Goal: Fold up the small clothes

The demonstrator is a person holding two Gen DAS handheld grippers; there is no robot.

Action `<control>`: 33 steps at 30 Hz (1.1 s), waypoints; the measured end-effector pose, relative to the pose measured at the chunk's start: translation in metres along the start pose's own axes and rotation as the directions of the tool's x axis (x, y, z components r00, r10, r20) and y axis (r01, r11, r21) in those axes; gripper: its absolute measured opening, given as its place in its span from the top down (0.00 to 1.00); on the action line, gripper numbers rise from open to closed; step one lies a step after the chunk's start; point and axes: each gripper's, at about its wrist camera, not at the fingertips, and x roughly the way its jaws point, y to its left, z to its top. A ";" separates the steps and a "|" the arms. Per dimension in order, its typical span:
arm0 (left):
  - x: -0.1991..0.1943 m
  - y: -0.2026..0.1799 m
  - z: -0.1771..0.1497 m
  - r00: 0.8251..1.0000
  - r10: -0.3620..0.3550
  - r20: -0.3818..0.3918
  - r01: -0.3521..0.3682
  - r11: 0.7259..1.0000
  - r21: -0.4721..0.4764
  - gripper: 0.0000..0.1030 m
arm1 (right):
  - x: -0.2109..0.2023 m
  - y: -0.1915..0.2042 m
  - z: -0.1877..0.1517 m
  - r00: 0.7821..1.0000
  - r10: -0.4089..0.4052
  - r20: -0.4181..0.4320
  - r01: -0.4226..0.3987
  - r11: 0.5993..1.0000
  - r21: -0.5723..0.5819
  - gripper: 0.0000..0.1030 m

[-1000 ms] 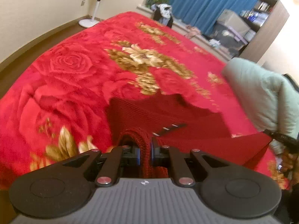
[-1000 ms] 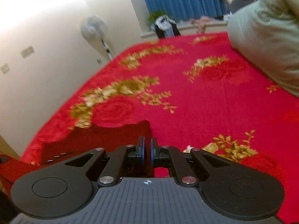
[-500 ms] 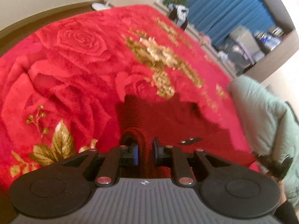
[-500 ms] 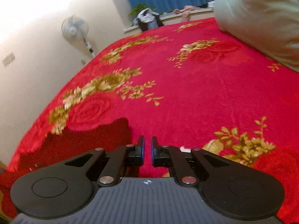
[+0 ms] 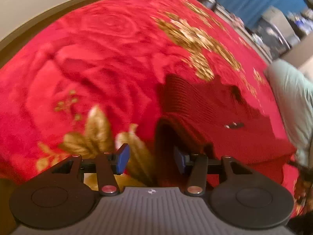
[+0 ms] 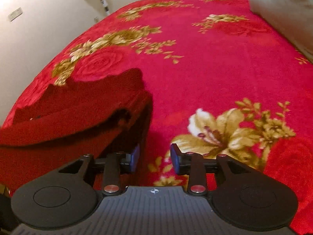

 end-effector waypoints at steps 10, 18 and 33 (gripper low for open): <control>0.024 -0.034 0.019 0.998 0.046 0.051 -0.048 0.998 0.030 0.45 | 0.019 0.000 0.021 0.991 0.048 0.129 -0.058 0.996 0.072 0.60; 0.040 -0.046 0.032 0.992 0.110 0.060 -0.114 0.992 0.053 0.46 | 0.039 -0.003 0.038 0.986 0.070 0.154 -0.088 0.990 0.110 0.59; 0.048 -0.053 0.039 0.987 0.147 0.071 -0.151 0.987 0.060 0.76 | 0.054 -0.006 0.047 0.985 0.098 0.144 -0.119 0.982 0.146 0.79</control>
